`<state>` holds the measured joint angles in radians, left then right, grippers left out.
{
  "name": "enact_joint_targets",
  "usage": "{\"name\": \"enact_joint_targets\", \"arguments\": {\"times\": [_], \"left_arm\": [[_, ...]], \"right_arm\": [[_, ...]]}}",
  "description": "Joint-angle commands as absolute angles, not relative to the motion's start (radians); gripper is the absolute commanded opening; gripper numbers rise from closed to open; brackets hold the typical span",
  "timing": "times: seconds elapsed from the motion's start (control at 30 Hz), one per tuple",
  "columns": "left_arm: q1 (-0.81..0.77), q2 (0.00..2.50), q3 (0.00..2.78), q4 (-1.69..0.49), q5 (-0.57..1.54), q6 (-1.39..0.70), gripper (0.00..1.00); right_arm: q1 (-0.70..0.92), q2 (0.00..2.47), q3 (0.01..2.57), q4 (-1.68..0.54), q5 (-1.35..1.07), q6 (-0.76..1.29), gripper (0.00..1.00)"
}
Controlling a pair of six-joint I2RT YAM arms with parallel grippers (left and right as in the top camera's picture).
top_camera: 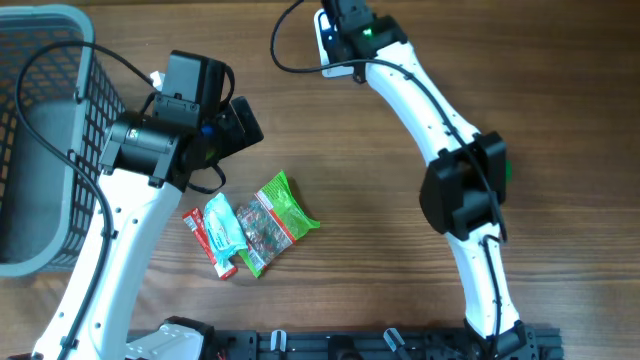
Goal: Scan the item barcode
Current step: 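Hold the Kleenex pack at the scanner, then lower it right beside the jar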
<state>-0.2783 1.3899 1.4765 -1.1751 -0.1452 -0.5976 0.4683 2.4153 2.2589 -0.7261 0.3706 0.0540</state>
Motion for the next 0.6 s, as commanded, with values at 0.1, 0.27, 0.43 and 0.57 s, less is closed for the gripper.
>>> {"name": "enact_joint_targets", "arguments": {"times": [0.1,0.27,0.43,0.57], "left_arm": [[-0.276,1.390,1.483,-1.175,-0.150,-0.611,1.00],[-0.276,1.390,1.483,-1.175,-0.150,-0.611,1.00],[-0.276,1.390,1.483,-1.175,-0.150,-0.611,1.00],[-0.276,1.390,1.483,-1.175,-0.150,-0.611,1.00]], "right_arm": [[0.474,2.451,2.267,-0.591,0.448,0.029,0.04],[0.474,2.452,2.243,-0.575,0.403,0.029,0.04],[0.453,2.358,2.246,-0.617,0.350,0.104,0.04],[0.384,2.113,2.246,-0.846,0.161,0.126,0.04]]}}
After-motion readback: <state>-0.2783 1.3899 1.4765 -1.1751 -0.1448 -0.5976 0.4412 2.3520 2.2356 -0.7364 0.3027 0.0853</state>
